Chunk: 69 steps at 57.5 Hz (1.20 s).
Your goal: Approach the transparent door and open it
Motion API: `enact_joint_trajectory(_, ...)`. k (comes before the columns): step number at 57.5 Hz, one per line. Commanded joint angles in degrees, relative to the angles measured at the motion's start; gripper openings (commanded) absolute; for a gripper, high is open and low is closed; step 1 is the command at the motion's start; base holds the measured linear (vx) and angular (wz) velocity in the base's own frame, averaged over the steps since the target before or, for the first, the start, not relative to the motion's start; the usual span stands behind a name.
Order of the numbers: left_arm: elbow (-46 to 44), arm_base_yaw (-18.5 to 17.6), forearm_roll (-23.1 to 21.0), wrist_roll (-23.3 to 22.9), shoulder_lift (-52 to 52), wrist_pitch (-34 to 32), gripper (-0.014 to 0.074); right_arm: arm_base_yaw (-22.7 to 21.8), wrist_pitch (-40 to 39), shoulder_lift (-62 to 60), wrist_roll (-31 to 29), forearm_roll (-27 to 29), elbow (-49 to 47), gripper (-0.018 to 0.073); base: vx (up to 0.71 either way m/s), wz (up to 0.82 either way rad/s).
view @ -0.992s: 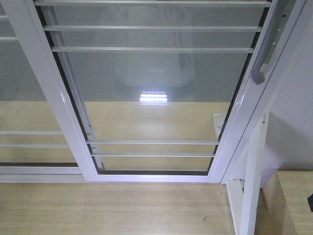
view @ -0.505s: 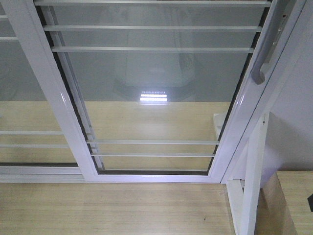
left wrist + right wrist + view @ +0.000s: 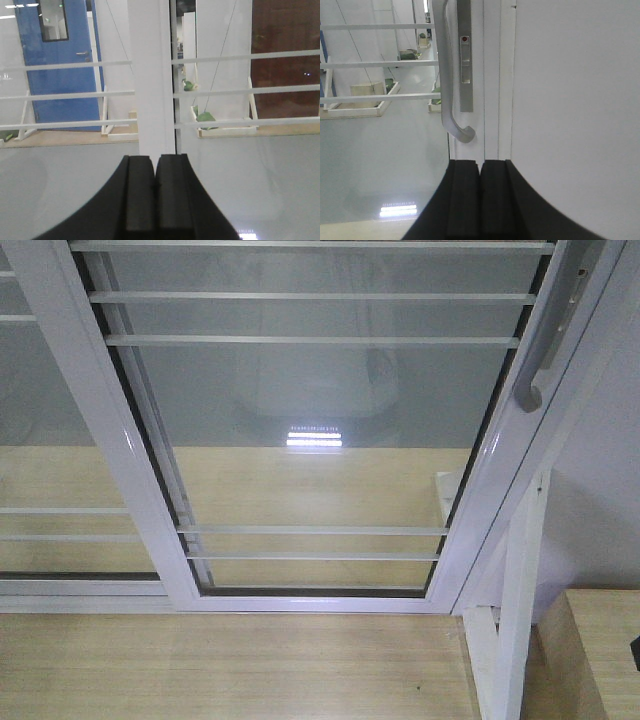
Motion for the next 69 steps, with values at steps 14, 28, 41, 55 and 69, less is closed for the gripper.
enact_joint_trajectory(14,-0.5,0.1,-0.3,-5.6,1.2,-11.4,-0.0006,-0.2,-14.2,1.0,2.7,1.1,-1.4,-0.0006,0.0,0.0)
enact_joint_trajectory(28,-12.8,0.1,-0.3,-6.3,1.7,-4.6,-0.0006,-0.2,-2.4,2.3,2.7,-2.0,-18.0,-0.0006,0.0,0.0)
enact_joint_trajectory(41,-28.5,0.1,-0.3,-5.9,13.5,1.8,-0.0006,-0.2,1.3,14.9,2.6,-5.9,-33.3,-0.0006,0.0,0.0)
enact_joint_trajectory(55,-31.6,0.1,-0.3,-5.9,30.5,2.2,-0.0006,-0.2,-2.9,32.7,2.8,-5.7,-36.0,-0.0006,0.0,0.0)
enact_joint_trajectory(69,-31.6,0.1,-0.3,-5.9,38.9,3.9,0.0022,-0.2,-1.7,44.3,2.8,-5.9,-35.9,0.0026,0.0,0.0)
